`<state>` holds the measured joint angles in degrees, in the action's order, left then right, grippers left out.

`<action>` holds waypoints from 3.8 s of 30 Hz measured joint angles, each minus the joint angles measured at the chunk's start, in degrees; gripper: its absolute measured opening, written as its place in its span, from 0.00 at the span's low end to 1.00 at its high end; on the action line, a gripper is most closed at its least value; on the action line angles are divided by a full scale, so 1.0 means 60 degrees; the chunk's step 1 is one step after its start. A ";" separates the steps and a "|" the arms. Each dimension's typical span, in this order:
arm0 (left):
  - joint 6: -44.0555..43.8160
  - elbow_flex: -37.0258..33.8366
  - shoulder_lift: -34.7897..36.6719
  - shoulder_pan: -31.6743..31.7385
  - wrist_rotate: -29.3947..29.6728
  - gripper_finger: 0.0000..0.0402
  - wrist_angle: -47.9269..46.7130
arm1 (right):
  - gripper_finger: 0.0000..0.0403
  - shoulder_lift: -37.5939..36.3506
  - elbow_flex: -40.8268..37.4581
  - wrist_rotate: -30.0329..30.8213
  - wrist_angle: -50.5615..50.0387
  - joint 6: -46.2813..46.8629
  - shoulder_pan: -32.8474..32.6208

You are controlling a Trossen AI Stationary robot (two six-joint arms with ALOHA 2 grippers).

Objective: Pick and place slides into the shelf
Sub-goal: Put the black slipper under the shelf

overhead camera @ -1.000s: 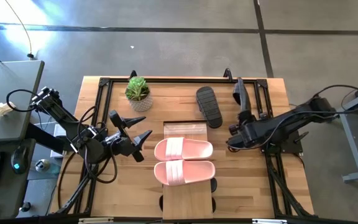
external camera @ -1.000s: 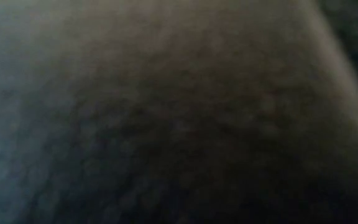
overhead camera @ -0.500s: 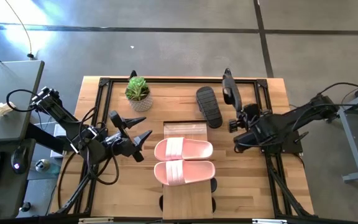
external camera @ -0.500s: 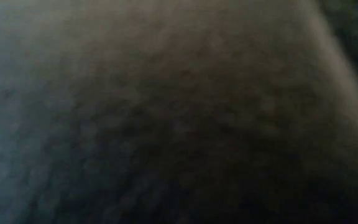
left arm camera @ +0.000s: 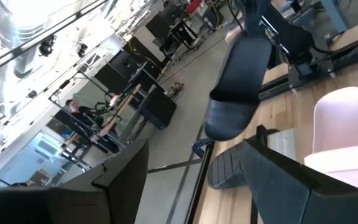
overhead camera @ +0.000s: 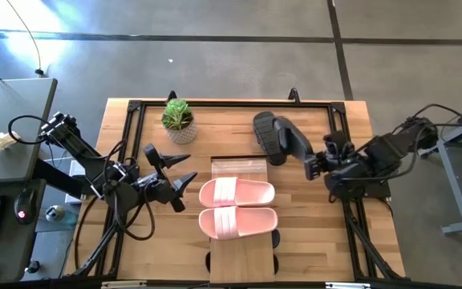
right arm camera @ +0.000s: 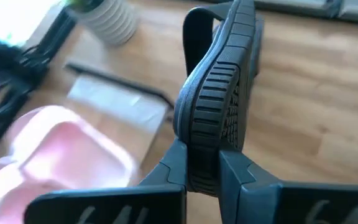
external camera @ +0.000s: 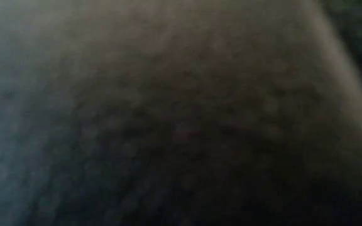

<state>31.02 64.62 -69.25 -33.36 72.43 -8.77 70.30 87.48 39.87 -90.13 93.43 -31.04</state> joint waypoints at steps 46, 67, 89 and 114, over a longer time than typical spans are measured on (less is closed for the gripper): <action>-0.0474 0.0000 0.0000 0.0004 -0.0688 0.61 -0.0353 | 0.02 -0.1611 -0.3119 -0.5406 0.4712 0.4925 -0.2482; -0.0542 0.0000 0.0000 0.0003 -0.0974 0.61 -0.0356 | 0.02 -0.1983 -0.3052 -0.4817 0.1012 0.5282 -0.2446; -0.1203 0.0000 0.0000 0.0703 -0.1574 0.61 -0.0861 | 0.02 -0.2109 -0.5214 -0.4926 0.3369 0.5341 -0.1632; -0.3190 0.0000 0.0004 0.0703 -0.2000 0.61 -0.3114 | 0.02 -0.2084 -0.7843 -0.4297 0.6942 0.5199 -0.0891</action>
<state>11.88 64.62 -69.23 -29.15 60.42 -27.46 57.80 40.42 14.09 -48.48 124.62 -36.39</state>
